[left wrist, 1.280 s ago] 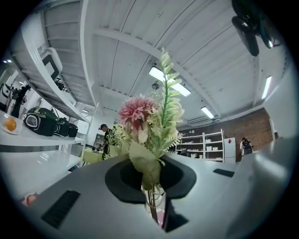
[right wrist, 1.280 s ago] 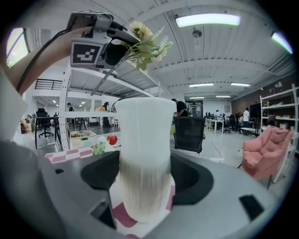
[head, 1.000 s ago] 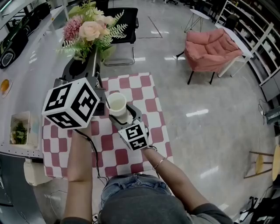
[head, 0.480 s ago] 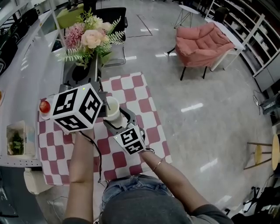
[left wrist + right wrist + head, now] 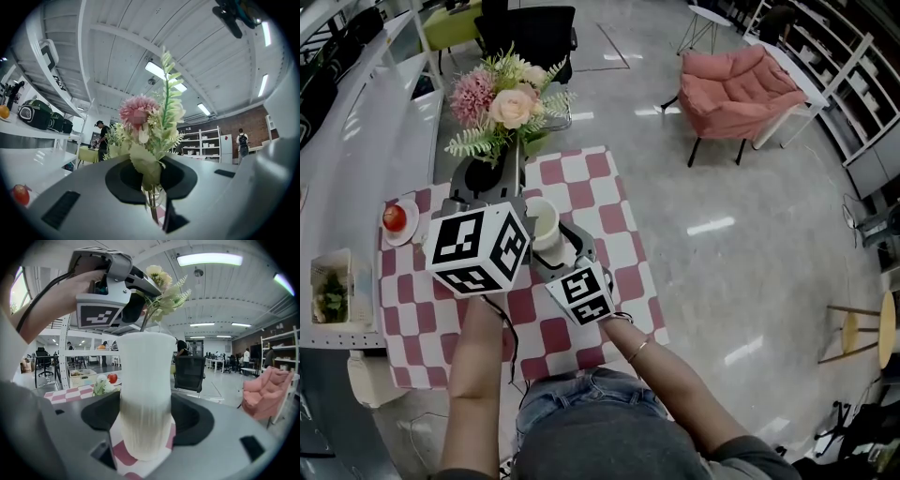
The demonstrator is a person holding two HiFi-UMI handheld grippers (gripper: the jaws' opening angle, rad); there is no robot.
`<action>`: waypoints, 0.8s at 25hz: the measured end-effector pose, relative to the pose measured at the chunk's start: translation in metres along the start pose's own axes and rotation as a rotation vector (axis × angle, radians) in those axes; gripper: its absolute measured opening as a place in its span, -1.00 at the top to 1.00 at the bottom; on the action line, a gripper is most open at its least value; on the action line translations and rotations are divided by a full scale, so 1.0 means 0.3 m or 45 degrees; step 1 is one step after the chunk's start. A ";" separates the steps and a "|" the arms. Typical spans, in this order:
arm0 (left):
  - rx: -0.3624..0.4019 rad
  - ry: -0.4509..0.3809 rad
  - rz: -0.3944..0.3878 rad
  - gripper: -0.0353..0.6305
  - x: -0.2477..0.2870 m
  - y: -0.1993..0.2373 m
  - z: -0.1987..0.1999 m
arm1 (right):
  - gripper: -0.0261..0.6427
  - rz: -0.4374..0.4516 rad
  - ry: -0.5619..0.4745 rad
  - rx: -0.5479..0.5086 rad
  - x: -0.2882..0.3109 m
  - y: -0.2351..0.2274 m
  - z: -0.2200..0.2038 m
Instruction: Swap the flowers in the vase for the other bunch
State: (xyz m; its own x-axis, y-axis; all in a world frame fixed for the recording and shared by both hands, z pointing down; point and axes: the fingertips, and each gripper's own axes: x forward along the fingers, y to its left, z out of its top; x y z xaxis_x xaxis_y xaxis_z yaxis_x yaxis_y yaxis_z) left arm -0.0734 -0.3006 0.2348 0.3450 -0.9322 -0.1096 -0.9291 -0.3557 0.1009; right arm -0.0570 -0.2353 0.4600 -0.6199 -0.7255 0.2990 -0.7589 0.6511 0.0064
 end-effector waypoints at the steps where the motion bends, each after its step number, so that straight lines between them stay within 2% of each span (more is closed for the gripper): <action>1: -0.001 0.006 0.002 0.73 -0.007 0.001 -0.011 | -0.11 0.001 0.000 0.001 0.001 0.001 -0.001; 20: 0.004 0.189 -0.038 0.72 -0.109 -0.020 -0.193 | -0.11 0.003 0.000 0.029 0.001 0.001 -0.016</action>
State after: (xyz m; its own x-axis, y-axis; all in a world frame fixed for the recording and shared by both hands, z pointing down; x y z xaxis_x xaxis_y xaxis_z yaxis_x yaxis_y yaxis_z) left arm -0.0713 -0.2719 0.2949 0.3879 -0.9210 0.0353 -0.9186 -0.3832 0.0970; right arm -0.0565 -0.2341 0.4645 -0.6216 -0.7241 0.2989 -0.7620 0.6474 -0.0162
